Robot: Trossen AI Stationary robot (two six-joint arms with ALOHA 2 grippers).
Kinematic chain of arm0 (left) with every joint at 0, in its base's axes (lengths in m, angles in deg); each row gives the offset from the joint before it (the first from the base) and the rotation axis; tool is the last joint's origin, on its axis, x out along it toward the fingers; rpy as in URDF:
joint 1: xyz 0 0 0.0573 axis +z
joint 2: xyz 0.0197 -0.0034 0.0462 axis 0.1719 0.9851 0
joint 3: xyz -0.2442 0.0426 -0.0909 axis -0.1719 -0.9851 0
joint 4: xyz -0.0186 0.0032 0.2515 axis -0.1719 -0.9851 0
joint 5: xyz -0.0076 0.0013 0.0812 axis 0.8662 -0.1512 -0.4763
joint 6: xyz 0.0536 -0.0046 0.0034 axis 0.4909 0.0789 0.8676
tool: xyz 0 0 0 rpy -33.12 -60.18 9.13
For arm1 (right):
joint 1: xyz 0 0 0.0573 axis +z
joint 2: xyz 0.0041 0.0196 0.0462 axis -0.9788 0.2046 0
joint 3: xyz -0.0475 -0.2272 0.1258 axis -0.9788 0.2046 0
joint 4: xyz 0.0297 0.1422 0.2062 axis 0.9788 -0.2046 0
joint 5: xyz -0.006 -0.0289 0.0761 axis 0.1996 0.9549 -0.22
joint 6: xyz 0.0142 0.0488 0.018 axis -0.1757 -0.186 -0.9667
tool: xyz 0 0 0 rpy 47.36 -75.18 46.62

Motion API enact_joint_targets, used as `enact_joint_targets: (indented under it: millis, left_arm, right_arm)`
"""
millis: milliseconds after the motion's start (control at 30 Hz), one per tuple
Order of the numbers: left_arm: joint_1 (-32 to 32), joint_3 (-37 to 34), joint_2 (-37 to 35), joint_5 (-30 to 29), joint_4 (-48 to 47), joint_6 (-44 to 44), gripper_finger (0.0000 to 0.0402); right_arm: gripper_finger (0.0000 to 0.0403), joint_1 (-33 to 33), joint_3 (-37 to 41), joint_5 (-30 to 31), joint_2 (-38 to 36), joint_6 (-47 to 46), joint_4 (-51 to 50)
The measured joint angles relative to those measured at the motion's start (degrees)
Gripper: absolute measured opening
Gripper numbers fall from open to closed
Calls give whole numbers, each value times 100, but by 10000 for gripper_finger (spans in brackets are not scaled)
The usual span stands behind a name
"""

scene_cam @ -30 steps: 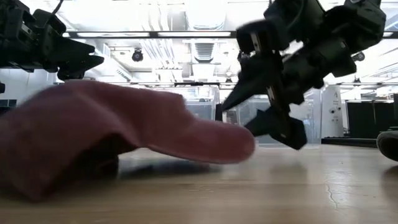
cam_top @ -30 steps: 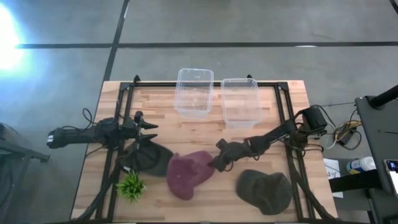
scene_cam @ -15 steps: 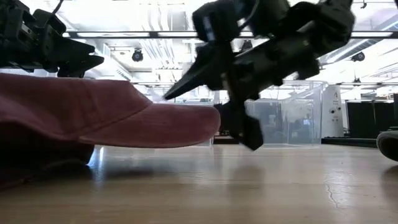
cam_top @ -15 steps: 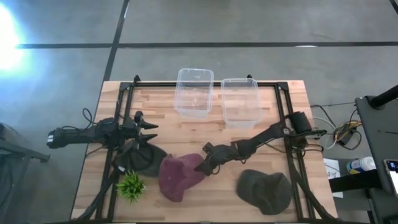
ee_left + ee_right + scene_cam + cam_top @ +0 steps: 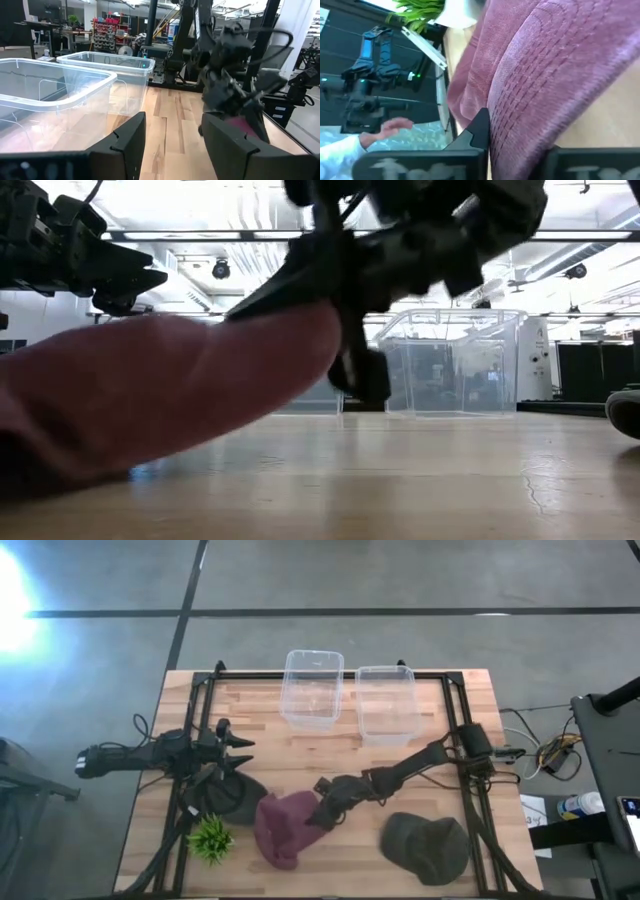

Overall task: Pick & Place hat
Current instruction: Put the red cap into the left transparent bin

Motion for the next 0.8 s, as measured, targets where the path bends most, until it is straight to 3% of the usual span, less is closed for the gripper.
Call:
enact_joint_targets:
  millis: [133, 233, 333, 433, 533, 600, 667, 800]
  left_arm:
    - [2, -2, 0, 0, 0, 0, 188]
    - [2, -1, 0, 0, 0, 0, 188]
    - [0, 0, 0, 0, 0, 0, 188]
    - [0, -2, 0, 0, 0, 0, 188]
    - [2, 0, 0, 0, 0, -2, 188]
    - [2, 0, 0, 0, 0, 0, 188]
    - [0, -2, 0, 1, 0, 0, 188]
    - [2, 0, 0, 0, 0, 0, 188]
  right_arm:
    - [14, -11, 132, 110, -978, 402, -1085]
    - [14, 5, 113, 849, -1945, 726, -2344]
    - [14, -22, -122, 2032, -2807, 1149, -3367]
    - [14, -99, -473, 3401, -3500, 1624, -3719]
    - [14, -101, -776, 5387, -3856, 2176, -3913]
    - [14, -267, -955, 6204, -3903, 2627, -3953]
    - [14, -742, -1153, 5909, -3871, 2567, -4218]
    - [13, -1991, -1510, 4168, -3340, 1923, -4905]
